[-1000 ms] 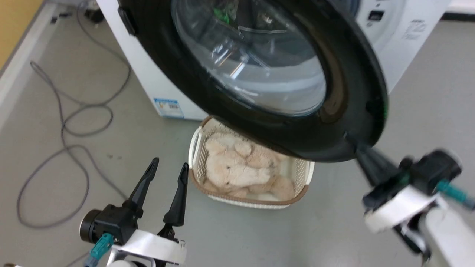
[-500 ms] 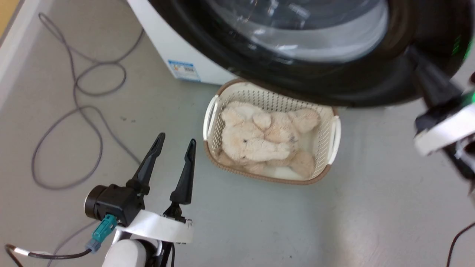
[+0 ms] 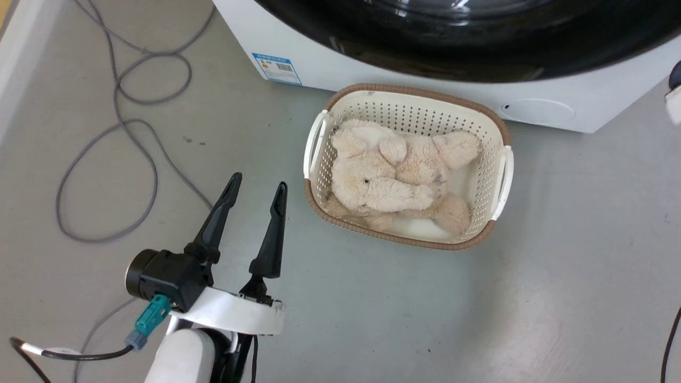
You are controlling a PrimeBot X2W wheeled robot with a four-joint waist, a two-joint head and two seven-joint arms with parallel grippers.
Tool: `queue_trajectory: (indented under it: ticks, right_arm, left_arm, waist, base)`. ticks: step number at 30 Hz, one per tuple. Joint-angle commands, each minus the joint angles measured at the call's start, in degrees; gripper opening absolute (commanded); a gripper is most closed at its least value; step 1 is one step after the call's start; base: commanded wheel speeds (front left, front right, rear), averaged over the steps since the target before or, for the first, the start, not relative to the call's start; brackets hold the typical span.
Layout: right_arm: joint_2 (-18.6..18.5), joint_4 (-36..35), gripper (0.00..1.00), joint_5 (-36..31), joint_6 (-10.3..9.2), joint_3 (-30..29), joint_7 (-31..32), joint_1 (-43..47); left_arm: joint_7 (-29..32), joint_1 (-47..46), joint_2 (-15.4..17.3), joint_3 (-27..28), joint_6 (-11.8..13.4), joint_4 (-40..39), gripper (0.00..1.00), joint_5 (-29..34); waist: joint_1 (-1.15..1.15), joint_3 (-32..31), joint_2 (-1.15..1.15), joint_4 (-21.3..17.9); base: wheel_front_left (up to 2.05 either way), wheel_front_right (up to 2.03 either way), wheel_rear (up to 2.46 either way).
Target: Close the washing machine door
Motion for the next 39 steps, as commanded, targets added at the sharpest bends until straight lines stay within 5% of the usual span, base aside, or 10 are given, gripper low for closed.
queue_trajectory:
  ticks: [1, 14, 24, 31, 39]
  right_arm:
    - [0.2, 0.9, 0.0, 0.2, -0.12, -0.7, 0.2, -1.6]
    - [1.8, 4.5, 0.0, 0.8, -0.12, 0.3, -2.1, -0.8]
    - [4.2, -2.6, 0.0, 0.9, -0.12, 0.8, -6.0, 14.3]
    - [9.0, -13.5, 0.0, -4.0, -0.12, -6.3, -6.5, 29.5]
    - [18.7, -22.9, 0.0, -11.4, -0.12, -14.2, -6.6, 44.6]
  left_arm:
    - [-0.3, -1.0, -0.1, 0.0, -0.3, -0.1, 1.0, 0.0]
    - [-0.3, -0.6, -0.6, 0.8, -0.3, 1.1, 1.0, 0.1]
    - [-0.3, 3.3, -0.6, 4.0, -0.3, 3.3, 1.0, 0.8]
    - [-0.3, 6.3, -0.8, 5.5, -0.3, 4.0, 1.0, -0.1]
    - [-0.3, 10.0, -1.0, 6.8, -0.3, 4.5, 1.0, 0.9]
  waist:
    - [-0.01, 0.3, 0.0, 0.1]
    - [-0.01, -3.1, 0.0, -1.0]
    - [-0.01, -12.5, 0.0, -4.9]
    - [-0.01, -17.7, 0.0, -7.0]
    - [-0.01, -21.9, 0.0, -8.4]
  base:
    - [0.0, 0.0, 0.0]
    - [0.0, 0.0, 0.0]
    - [0.0, 0.0, 0.0]
    - [0.0, 0.0, 0.0]
    - [0.0, 0.0, 0.0]
